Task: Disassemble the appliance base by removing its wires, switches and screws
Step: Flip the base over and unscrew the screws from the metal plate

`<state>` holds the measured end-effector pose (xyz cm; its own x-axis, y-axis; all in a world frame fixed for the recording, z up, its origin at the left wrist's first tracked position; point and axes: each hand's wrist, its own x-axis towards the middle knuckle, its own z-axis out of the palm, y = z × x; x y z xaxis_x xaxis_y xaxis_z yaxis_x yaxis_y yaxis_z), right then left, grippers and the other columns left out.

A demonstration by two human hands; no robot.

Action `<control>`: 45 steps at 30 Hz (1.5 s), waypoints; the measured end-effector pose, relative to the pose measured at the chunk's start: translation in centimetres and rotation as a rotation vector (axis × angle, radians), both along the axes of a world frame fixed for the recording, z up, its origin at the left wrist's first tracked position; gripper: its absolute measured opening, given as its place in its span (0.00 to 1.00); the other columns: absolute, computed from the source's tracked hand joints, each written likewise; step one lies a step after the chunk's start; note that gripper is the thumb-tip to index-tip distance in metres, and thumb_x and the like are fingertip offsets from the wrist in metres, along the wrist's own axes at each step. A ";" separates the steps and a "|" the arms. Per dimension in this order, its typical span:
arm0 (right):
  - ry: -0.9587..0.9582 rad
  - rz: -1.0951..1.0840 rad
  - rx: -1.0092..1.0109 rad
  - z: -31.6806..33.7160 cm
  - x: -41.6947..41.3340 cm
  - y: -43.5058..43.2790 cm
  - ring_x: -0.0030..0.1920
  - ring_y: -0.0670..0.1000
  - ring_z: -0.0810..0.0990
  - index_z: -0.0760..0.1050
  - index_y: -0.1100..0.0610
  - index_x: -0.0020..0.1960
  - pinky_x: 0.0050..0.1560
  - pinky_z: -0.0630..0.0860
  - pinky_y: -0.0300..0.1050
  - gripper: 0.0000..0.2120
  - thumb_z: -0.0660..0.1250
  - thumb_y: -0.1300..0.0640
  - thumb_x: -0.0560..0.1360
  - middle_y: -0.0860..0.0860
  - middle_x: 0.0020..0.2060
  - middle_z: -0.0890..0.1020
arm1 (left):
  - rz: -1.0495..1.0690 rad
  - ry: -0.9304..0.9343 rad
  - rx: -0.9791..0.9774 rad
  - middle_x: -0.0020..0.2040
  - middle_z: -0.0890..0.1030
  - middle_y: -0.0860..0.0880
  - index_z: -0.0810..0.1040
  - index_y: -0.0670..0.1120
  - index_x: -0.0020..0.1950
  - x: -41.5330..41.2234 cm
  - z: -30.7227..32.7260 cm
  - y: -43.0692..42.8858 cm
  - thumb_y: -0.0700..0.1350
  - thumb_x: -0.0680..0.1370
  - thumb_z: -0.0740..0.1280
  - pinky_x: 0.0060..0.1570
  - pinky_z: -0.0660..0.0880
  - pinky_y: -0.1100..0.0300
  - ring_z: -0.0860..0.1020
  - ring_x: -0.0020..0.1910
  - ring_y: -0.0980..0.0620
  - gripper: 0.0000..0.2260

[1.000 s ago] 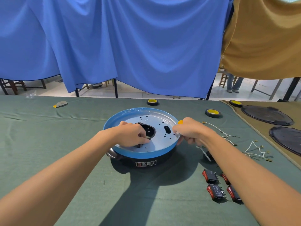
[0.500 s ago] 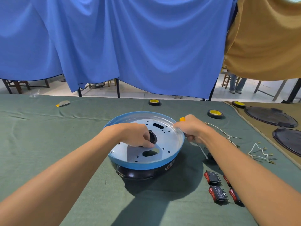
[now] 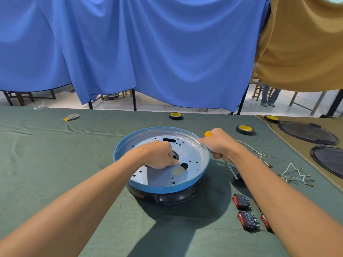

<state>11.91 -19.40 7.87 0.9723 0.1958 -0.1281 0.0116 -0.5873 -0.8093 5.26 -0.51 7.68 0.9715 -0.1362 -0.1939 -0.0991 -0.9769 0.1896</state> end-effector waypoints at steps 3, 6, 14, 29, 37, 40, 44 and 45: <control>0.058 0.048 -0.002 0.3 -0.1 -0.5 0.25 0.49 0.55 0.59 0.55 0.35 0.24 0.54 0.39 0.17 0.65 0.65 0.74 0.52 0.28 0.62 | 0.037 -0.017 -0.001 0.29 0.67 0.48 0.68 0.45 0.30 0.1 0.0 -0.3 0.57 0.80 0.60 0.33 0.62 0.58 0.65 0.30 0.49 0.23; 0.081 0.066 -0.027 0.8 -0.4 -1.3 0.27 0.50 0.56 0.61 0.56 0.36 0.25 0.55 0.40 0.14 0.66 0.66 0.72 0.54 0.25 0.68 | 0.078 -0.028 0.009 0.30 0.70 0.49 0.69 0.46 0.32 0.5 0.0 -0.7 0.57 0.80 0.60 0.37 0.66 0.56 0.68 0.32 0.50 0.21; -0.051 0.034 -0.089 -0.3 0.2 -0.5 0.32 0.54 0.60 0.68 0.58 0.40 0.30 0.58 0.48 0.08 0.61 0.69 0.70 0.57 0.36 0.67 | 0.130 -0.015 -0.203 0.32 0.72 0.46 0.77 0.39 0.38 0.4 0.2 -0.3 0.47 0.81 0.61 0.34 0.65 0.59 0.69 0.32 0.49 0.16; -0.150 -0.005 0.057 -0.8 0.6 1.7 0.50 0.60 0.82 0.79 0.54 0.42 0.48 0.81 0.57 0.07 0.66 0.62 0.78 0.58 0.45 0.83 | 0.196 0.007 -0.374 0.53 0.80 0.49 0.84 0.47 0.54 0.2 0.5 -0.2 0.43 0.75 0.71 0.48 0.72 0.59 0.77 0.50 0.48 0.08; -0.169 0.008 0.022 -0.8 1.0 1.7 0.49 0.57 0.82 0.77 0.50 0.42 0.48 0.82 0.57 0.07 0.67 0.60 0.77 0.53 0.43 0.82 | 0.447 0.067 -0.559 0.49 0.83 0.43 0.81 0.40 0.56 0.9 0.3 -0.5 0.44 0.78 0.68 0.50 0.79 0.54 0.80 0.51 0.43 0.10; -0.181 0.015 0.007 -1.0 1.3 1.8 0.47 0.54 0.81 0.76 0.49 0.42 0.48 0.82 0.54 0.08 0.68 0.60 0.77 0.51 0.43 0.81 | 0.466 0.074 -0.542 0.53 0.80 0.43 0.79 0.43 0.60 1.2 0.0 -0.7 0.48 0.75 0.72 0.52 0.78 0.55 0.78 0.52 0.45 0.16; -0.193 0.026 -0.007 -1.1 1.6 1.8 0.46 0.52 0.80 0.77 0.51 0.47 0.43 0.81 0.48 0.05 0.67 0.60 0.78 0.51 0.44 0.81 | 0.489 0.087 -0.547 0.54 0.79 0.44 0.78 0.45 0.63 1.5 -0.3 -0.6 0.50 0.73 0.74 0.55 0.78 0.54 0.77 0.52 0.46 0.20; -0.199 0.030 -0.012 -1.0 1.6 1.9 0.47 0.52 0.80 0.77 0.52 0.48 0.42 0.80 0.47 0.04 0.67 0.60 0.78 0.51 0.45 0.81 | 0.477 0.081 -0.541 0.53 0.79 0.45 0.78 0.45 0.62 1.5 -0.3 -0.7 0.50 0.72 0.74 0.54 0.78 0.55 0.77 0.51 0.46 0.21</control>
